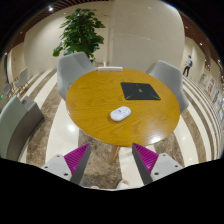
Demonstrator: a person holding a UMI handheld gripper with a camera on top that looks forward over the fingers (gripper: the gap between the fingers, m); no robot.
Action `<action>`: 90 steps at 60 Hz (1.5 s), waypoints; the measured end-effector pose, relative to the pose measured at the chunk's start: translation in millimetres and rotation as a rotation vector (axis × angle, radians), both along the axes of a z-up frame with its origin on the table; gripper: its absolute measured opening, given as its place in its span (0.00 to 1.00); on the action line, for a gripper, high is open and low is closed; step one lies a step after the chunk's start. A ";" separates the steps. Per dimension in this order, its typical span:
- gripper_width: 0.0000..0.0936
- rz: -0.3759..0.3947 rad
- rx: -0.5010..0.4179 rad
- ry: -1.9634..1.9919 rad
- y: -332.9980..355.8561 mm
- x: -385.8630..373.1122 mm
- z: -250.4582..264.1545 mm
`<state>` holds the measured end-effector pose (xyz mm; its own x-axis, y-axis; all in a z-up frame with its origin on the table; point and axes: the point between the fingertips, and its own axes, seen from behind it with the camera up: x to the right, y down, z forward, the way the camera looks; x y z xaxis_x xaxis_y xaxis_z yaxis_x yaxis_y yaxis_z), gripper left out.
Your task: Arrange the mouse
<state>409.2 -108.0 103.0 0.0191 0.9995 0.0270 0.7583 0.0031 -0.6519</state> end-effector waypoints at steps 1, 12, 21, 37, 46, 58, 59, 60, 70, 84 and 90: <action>0.92 -0.003 -0.002 0.002 -0.3 -0.5 -0.1; 0.93 -0.024 0.004 0.051 10.2 -22.2 -19.7; 0.93 -0.028 -0.008 0.065 17.9 -46.5 -45.8; 0.92 -0.017 0.001 0.087 24.2 -104.5 -74.7; 0.92 -0.010 -0.005 0.079 29.8 -139.1 -95.1; 0.94 -0.003 -0.033 0.044 32.6 -181.1 -112.3; 0.94 -0.003 -0.036 0.046 32.9 -183.9 -112.3; 0.94 -0.002 -0.035 0.051 34.0 -187.7 -111.4; 0.94 0.037 -0.043 0.046 27.7 -218.5 -114.0; 0.80 0.094 -0.042 0.042 21.7 -238.0 -114.3; 0.53 0.109 -0.040 0.045 22.8 -245.0 -115.1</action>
